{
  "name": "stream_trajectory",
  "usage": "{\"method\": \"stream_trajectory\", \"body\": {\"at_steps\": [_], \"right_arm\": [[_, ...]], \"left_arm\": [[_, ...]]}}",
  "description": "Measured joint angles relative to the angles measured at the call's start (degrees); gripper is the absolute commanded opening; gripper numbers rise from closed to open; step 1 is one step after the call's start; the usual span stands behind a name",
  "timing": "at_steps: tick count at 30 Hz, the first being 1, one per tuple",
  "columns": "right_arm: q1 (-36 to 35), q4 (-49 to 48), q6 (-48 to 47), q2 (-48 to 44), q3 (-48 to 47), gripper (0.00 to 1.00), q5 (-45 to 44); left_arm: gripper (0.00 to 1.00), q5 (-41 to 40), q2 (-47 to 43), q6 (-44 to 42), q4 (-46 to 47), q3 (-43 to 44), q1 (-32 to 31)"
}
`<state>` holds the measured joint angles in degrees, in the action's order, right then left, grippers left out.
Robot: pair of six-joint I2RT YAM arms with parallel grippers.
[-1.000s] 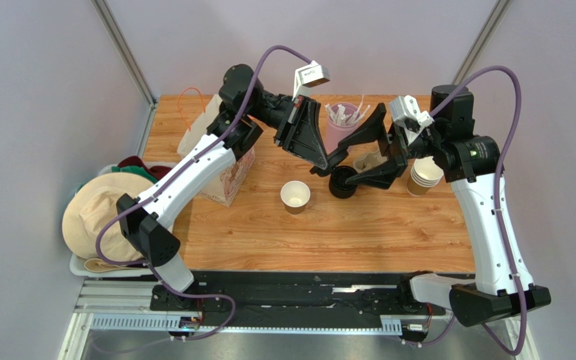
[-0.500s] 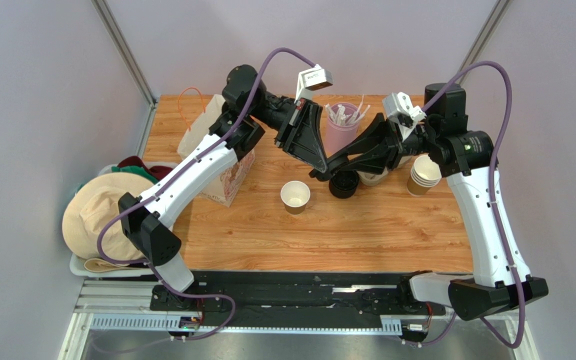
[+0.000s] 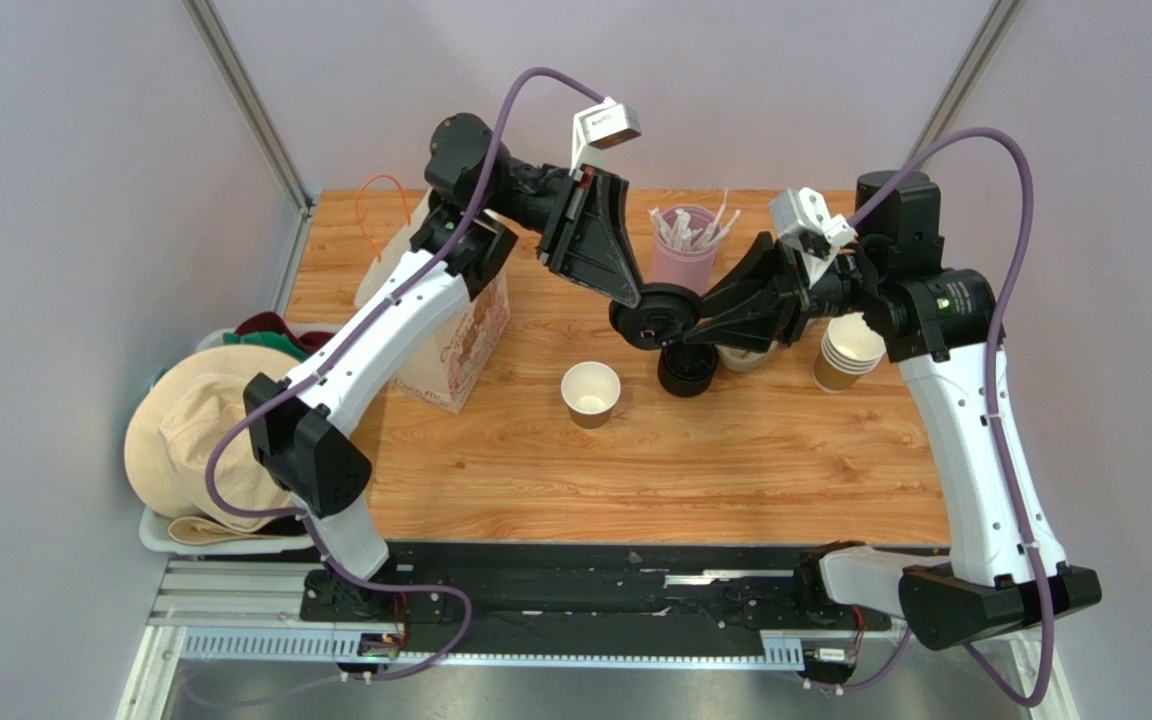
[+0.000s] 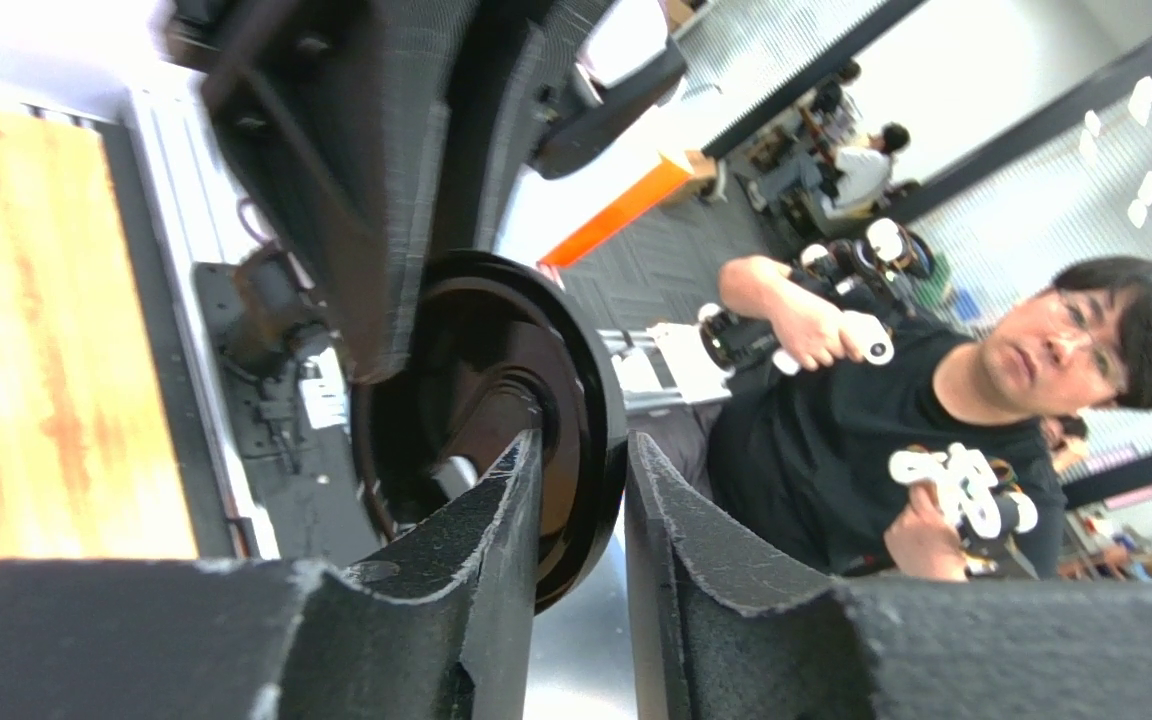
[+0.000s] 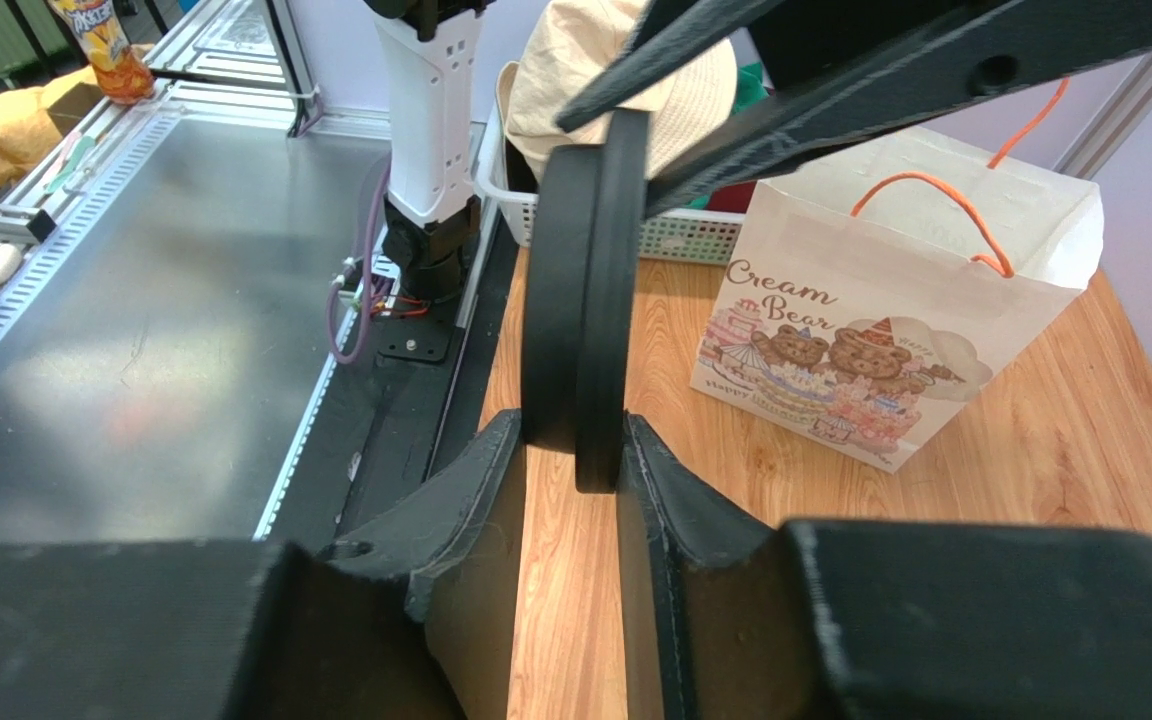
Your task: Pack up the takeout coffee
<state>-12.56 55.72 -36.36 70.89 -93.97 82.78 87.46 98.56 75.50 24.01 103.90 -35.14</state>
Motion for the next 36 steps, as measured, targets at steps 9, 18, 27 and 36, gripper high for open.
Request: {"method": "stream_trajectory", "body": {"at_steps": [9,18,27,36], "right_arm": [[-0.13,0.39,1.92,-0.28,0.0,0.0,1.29],[-0.13,0.09,3.69,-0.28,-0.28,0.0,1.77],[-0.13,-0.63,6.1,-0.33,-0.61,0.0,1.79],[-0.13,-3.72,10.16,-0.55,-0.61,0.0,1.81]], "left_arm": [[0.38,-1.11,3.39,4.81,6.62,1.2,2.19],[0.48,-1.18,3.58,7.8,11.28,1.33,2.16],[0.68,-1.2,4.02,9.4,14.99,7.8,4.17],[0.96,-1.46,3.34,7.17,18.23,4.61,5.97]]}}
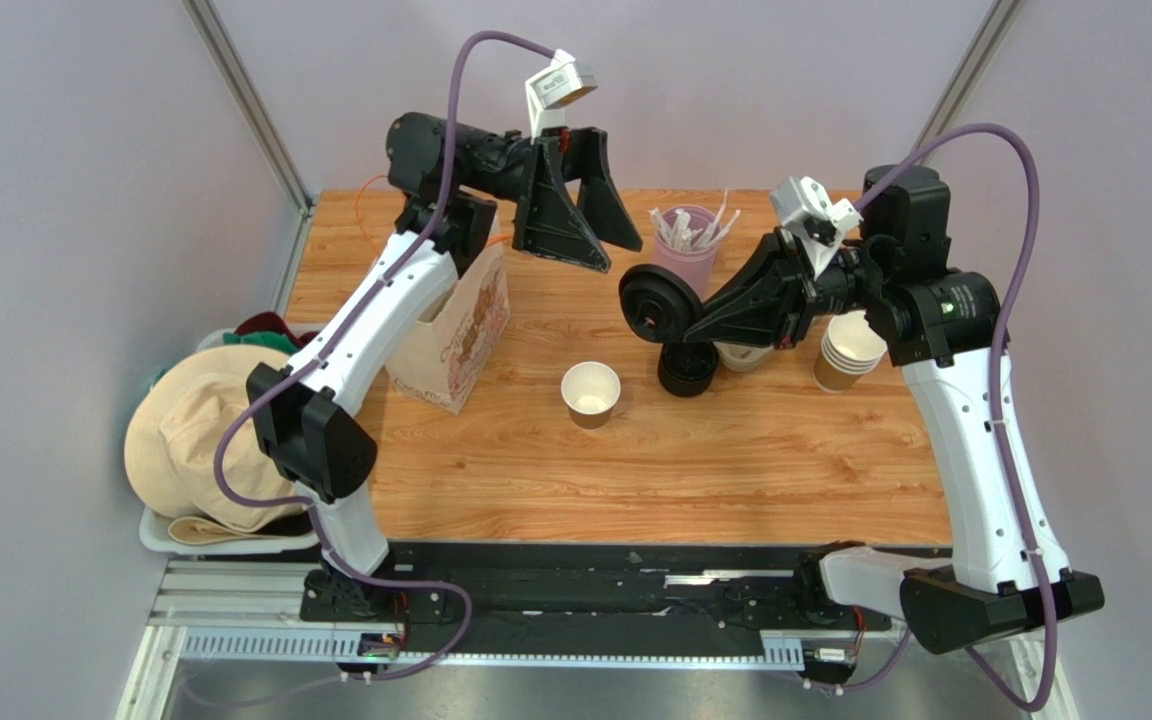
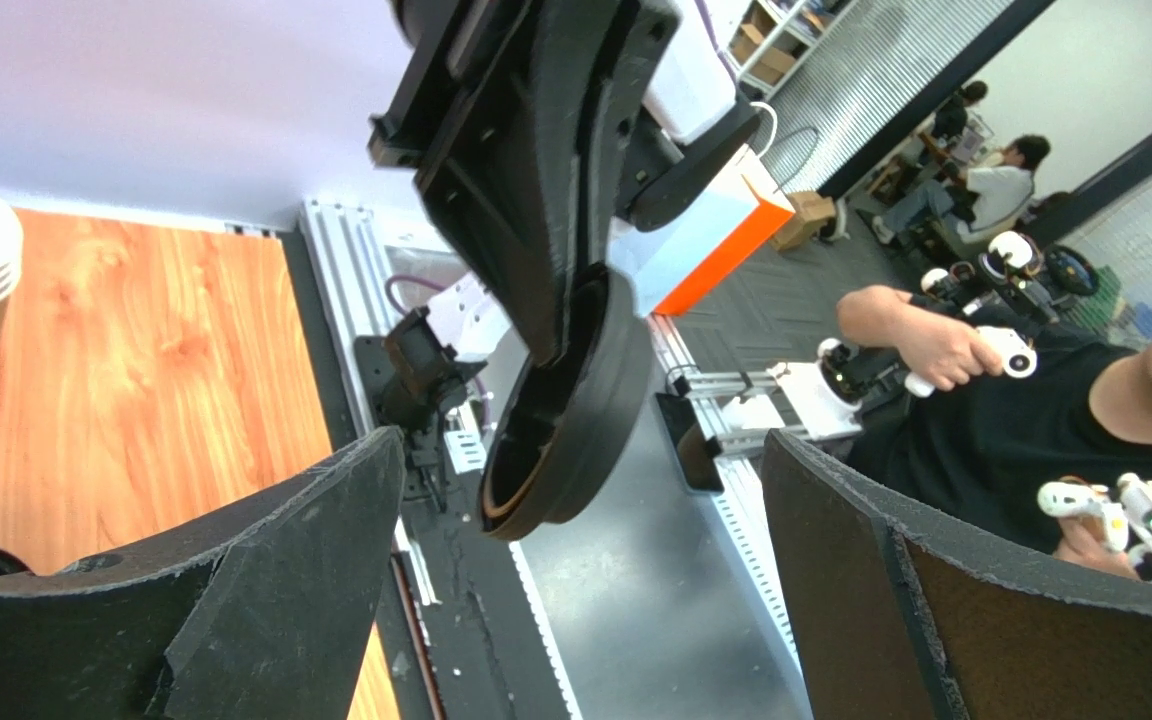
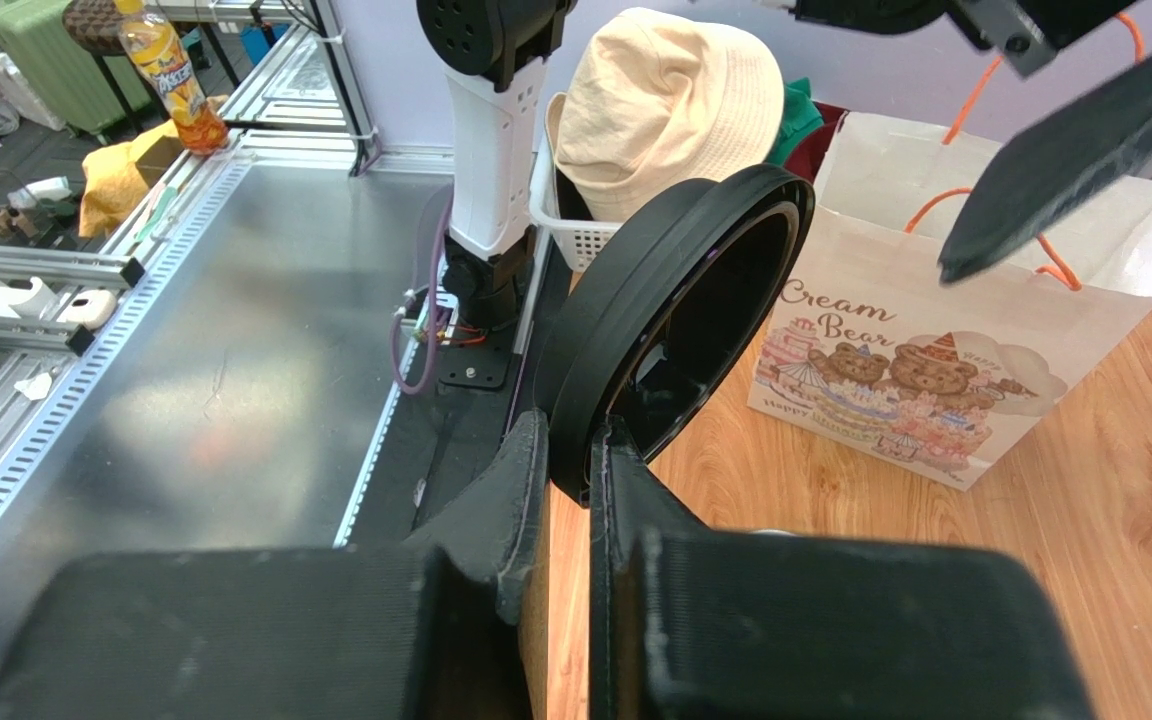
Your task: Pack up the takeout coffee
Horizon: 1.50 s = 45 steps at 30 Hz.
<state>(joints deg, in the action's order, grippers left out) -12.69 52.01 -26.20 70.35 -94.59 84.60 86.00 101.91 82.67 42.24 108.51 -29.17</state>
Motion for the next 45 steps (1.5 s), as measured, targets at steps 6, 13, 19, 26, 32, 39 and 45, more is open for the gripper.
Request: {"method": "stream_trajectory", "body": {"at_steps": [6,13,19,26,32,39,45], "right_arm": [[0.0,-1.22,1.16,0.0,0.0,0.0,-0.02],[0.0,-6.54,6.73,0.61,0.02,0.0,0.15],[0.0,-14.73,14.88,1.68,1.05,0.0,0.26],[-0.04,-19.41,19.41,1.9,1.66,0.0,0.44],[-0.04,-21.33,21.73,2.01,2.4,0.0,0.46],[-0.37,-19.67,22.64,1.88,0.76,0.0,0.42],[-0.42,-11.63,17.07,-1.22,-2.32,0.0,0.48]], "left_arm": [[0.97,0.04,0.09,-0.48,1.03,-2.75,-0.13],[0.98,0.04,2.12,8.92,17.35,-2.86,-0.9],[0.99,0.11,5.81,16.65,28.09,-1.51,-1.4],[0.91,0.09,5.9,17.7,31.34,-1.53,-3.54],[0.95,0.11,5.88,17.68,32.09,-1.51,-4.68],[0.98,0.15,5.07,19.58,32.22,1.03,-2.45],[0.98,0.28,-2.54,20.7,31.89,1.57,1.44]]}}
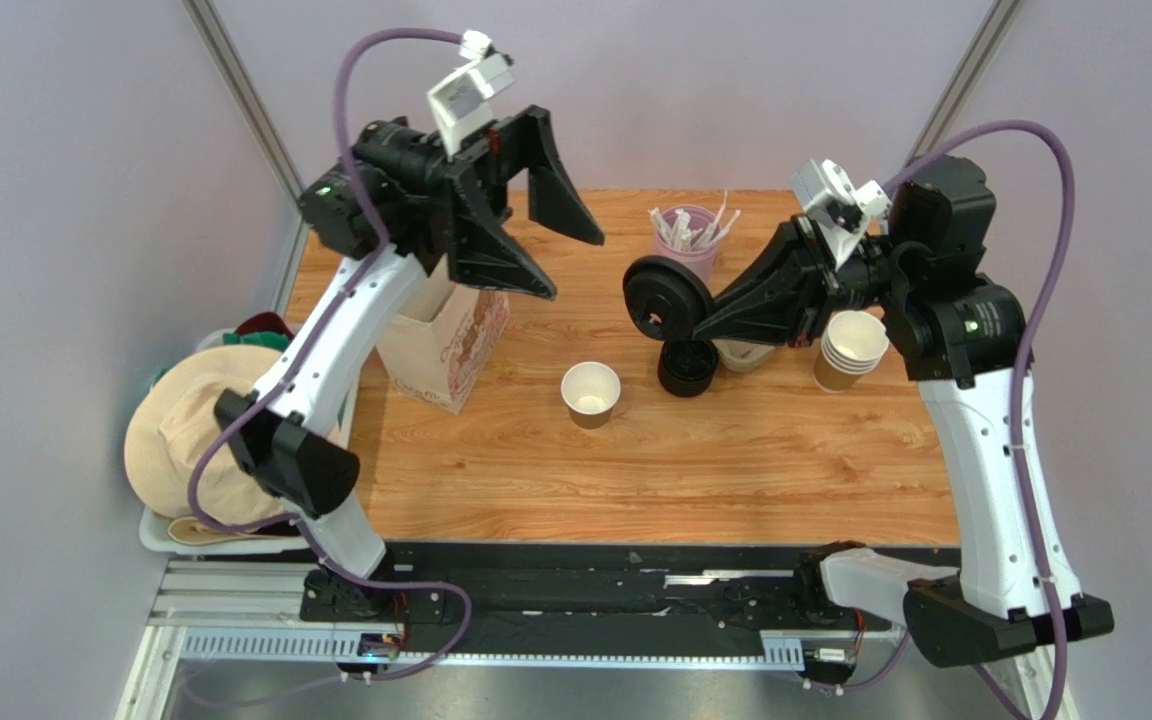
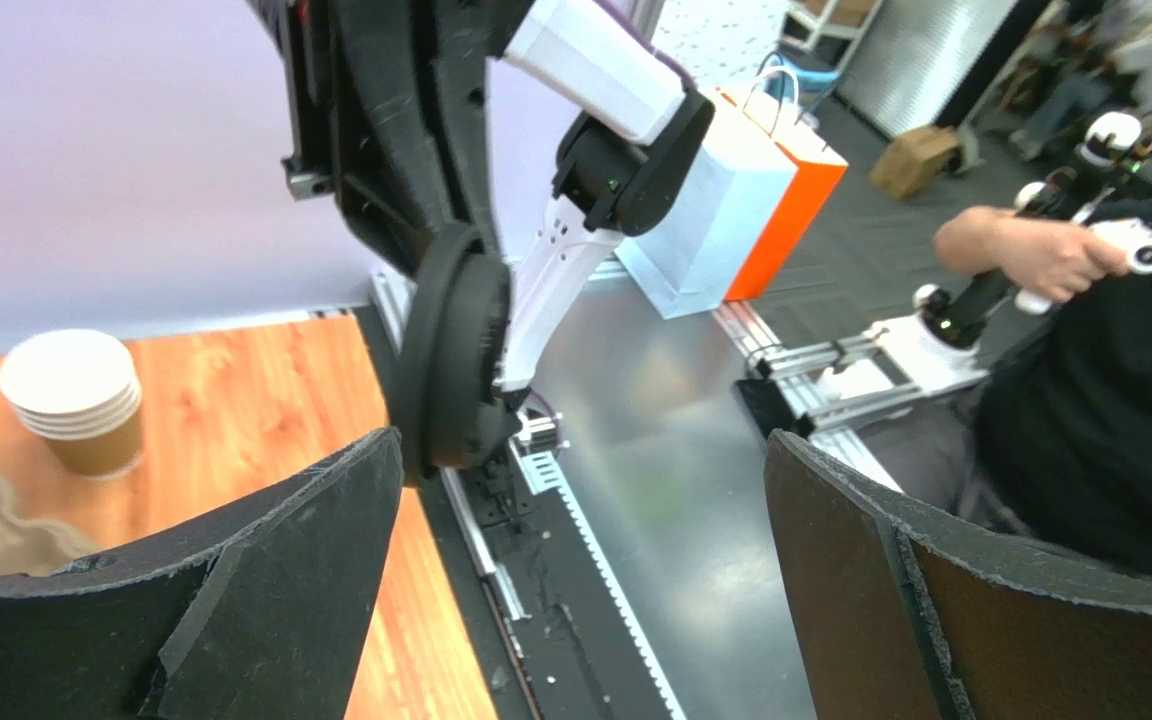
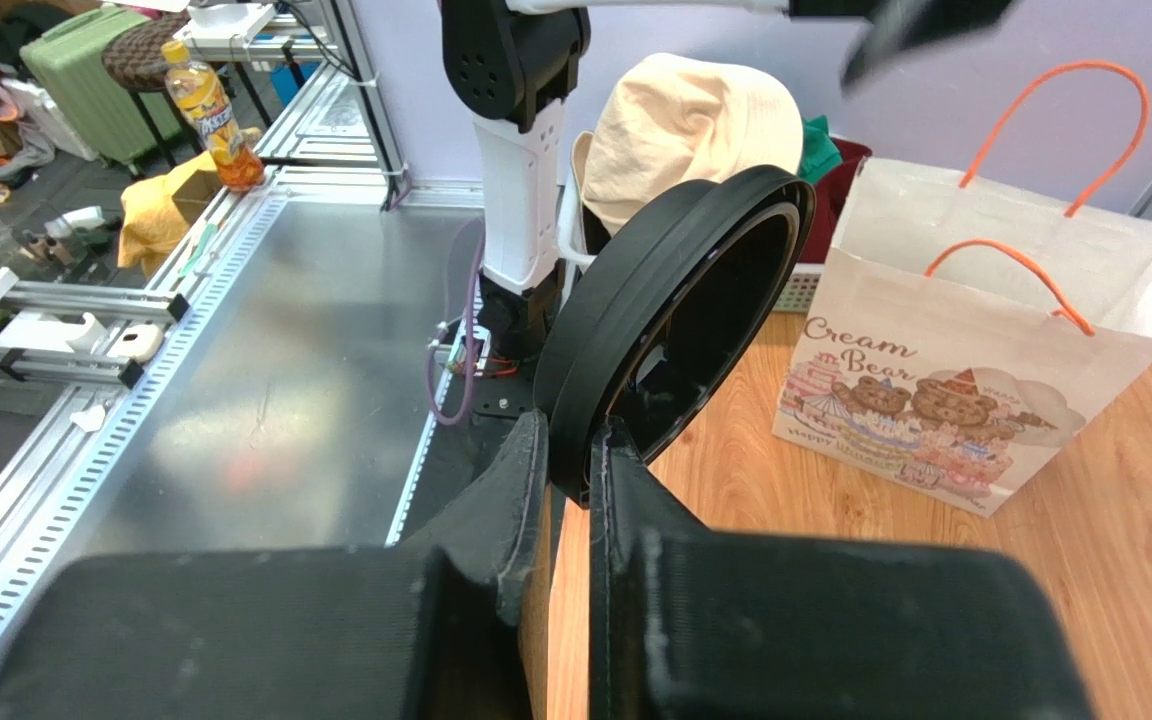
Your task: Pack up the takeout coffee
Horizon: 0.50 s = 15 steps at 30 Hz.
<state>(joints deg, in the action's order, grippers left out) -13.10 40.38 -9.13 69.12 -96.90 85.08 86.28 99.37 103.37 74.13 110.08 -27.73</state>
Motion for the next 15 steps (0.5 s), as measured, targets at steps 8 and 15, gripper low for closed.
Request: {"method": "stream_trajectory", "body": {"at_steps": [8,15], "right_arm": [[-0.28,7.85,-6.8,-4.11,-0.24,0.0,0.13],[-0.28,8.13,-6.75,-4.17,-0.24,0.0,-1.55]], "left_arm": [[0.99,-1.14,-16.06,-26.43,-32.35,0.74,9.29],[0.99,-22.77,-21.18,-82.84,-91.19,11.5,10.93]]}}
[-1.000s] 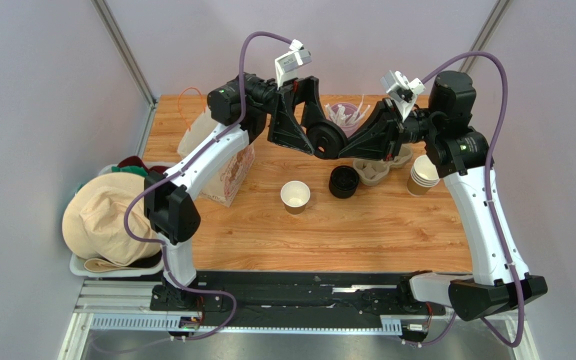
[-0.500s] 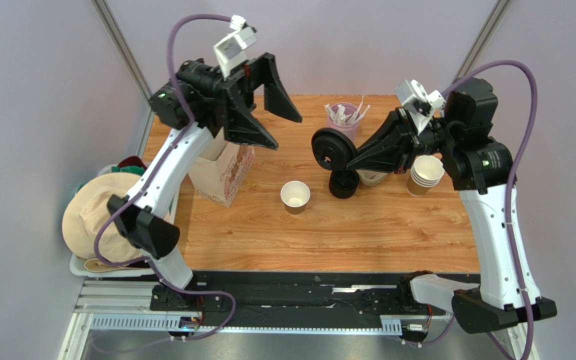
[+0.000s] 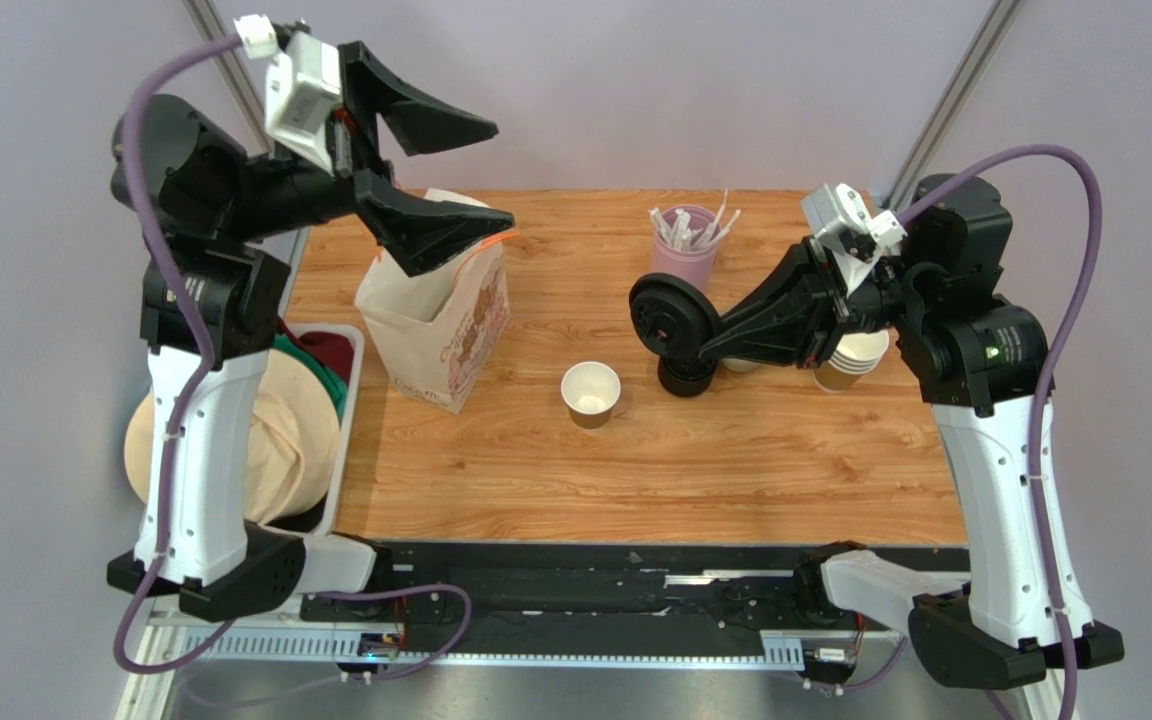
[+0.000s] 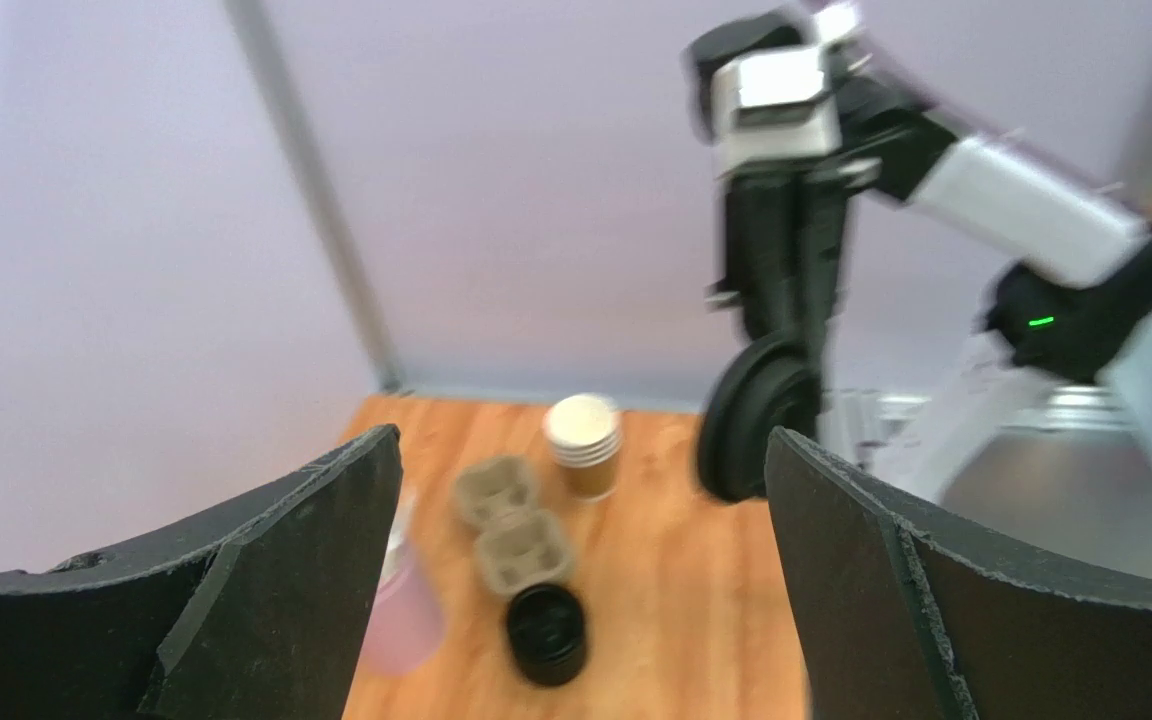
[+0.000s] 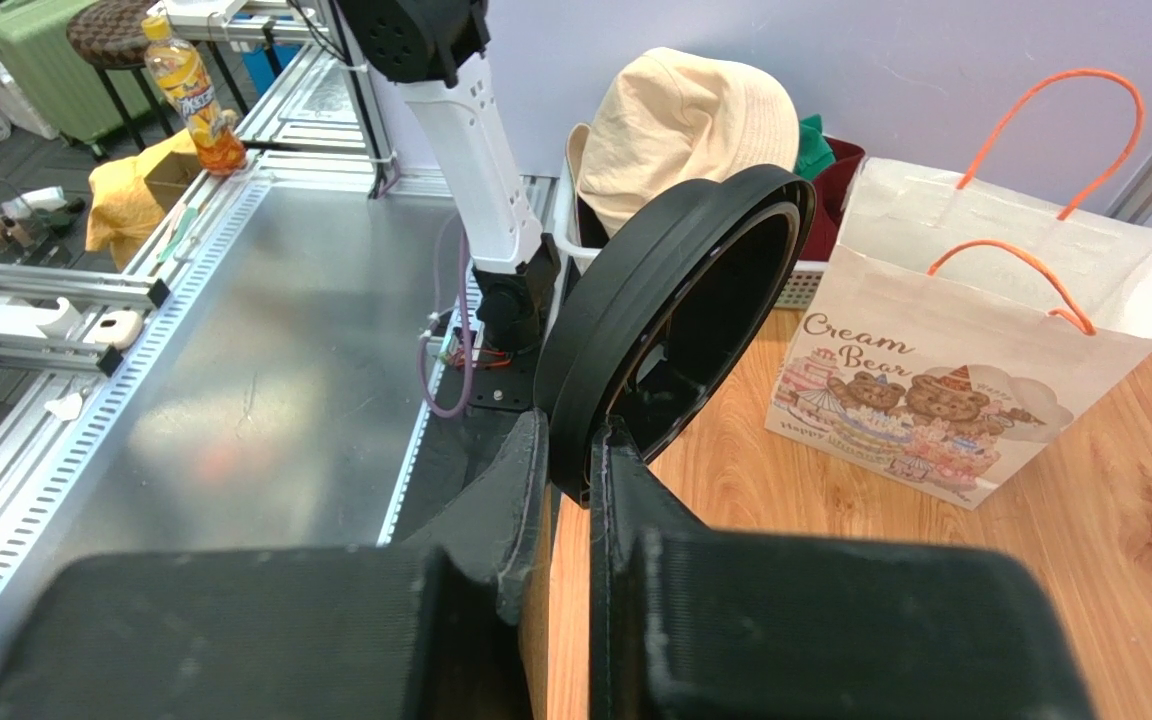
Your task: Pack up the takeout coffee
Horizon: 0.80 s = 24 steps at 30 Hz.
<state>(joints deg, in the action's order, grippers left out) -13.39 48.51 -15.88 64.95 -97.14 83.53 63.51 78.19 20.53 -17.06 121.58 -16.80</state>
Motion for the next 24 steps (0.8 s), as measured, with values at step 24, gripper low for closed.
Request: {"method": "stream_trajectory", "body": {"at_steps": [24], "right_arm": [[-0.33,-13.88,10.54,2.99,10.23,0.04,1.2]], "left_arm": [[0.99,2.69,3.5,-27.76,-20.35,-21.0,-11.56]]}}
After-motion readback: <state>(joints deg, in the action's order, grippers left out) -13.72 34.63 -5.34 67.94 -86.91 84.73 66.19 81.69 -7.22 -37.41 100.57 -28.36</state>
